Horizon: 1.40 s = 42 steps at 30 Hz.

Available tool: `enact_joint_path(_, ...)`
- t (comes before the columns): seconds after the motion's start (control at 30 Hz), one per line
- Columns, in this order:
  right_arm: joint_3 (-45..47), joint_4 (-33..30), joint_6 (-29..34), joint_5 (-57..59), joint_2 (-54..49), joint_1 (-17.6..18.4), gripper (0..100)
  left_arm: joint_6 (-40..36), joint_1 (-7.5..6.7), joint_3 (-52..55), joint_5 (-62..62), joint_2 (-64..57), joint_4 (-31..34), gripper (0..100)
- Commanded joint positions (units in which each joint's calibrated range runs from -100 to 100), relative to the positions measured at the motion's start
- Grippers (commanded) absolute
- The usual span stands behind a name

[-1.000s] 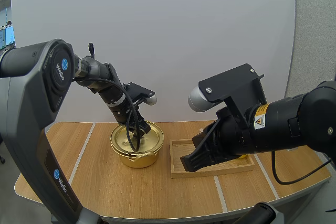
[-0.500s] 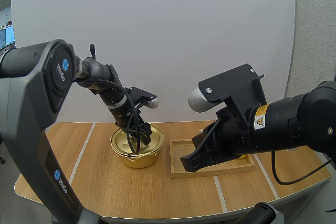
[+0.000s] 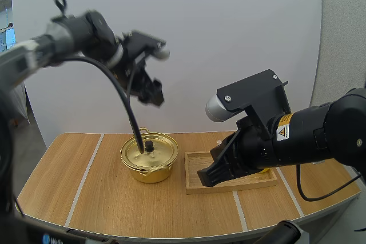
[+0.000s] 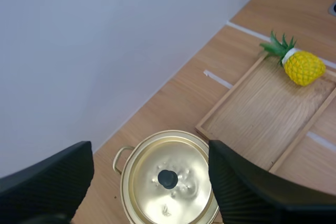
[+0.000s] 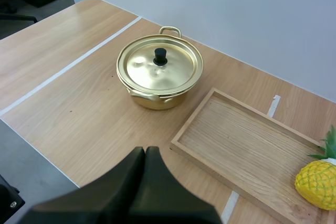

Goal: Open the pot, put the grape inside, and close it

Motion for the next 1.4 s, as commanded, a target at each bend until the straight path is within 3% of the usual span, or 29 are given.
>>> enact_joint_path(0.0,0.1,-0.6,0.2,-0.4,-1.3,-0.9,0,-1.8,-0.04,-1.3,3.3,-8.1,-1.1,100)
enact_joint_path(0.4,0.1,-0.1,0.2,-1.3,-13.1,-2.8,0,-6.2,-0.04,-1.3,9.3,-33.4,4.0,100)
enact_joint_path(0.87,0.1,2.5,0.2,-5.2,-18.4,-8.9,0,-10.2,-0.04,0.8,9.3,-46.3,2.6,100)
enact_joint_path(0.9,0.1,2.5,0.2,-5.6,-18.4,-9.4,0,-10.3,-0.04,1.8,9.3,-47.8,2.6,95)
enact_joint_path(0.97,0.1,2.5,0.2,-7.3,-18.4,-10.4,0,-10.3,-0.04,4.5,9.3,-50.5,2.6,75)
enact_joint_path(1.1,0.1,2.5,0.2,-11.6,-18.4,-12.1,0,-10.3,-0.04,11.3,9.3,-56.6,2.6,10)
enact_joint_path(1.13,0.1,2.5,0.2,-13.0,-18.4,-12.4,0,-10.2,-0.04,12.9,9.3,-57.7,2.6,0)
enact_joint_path(1.37,1.5,1.9,0.2,-31.7,-18.4,-13.5,0,-12.2,-0.04,25.2,4.8,-65.0,2.6,0)
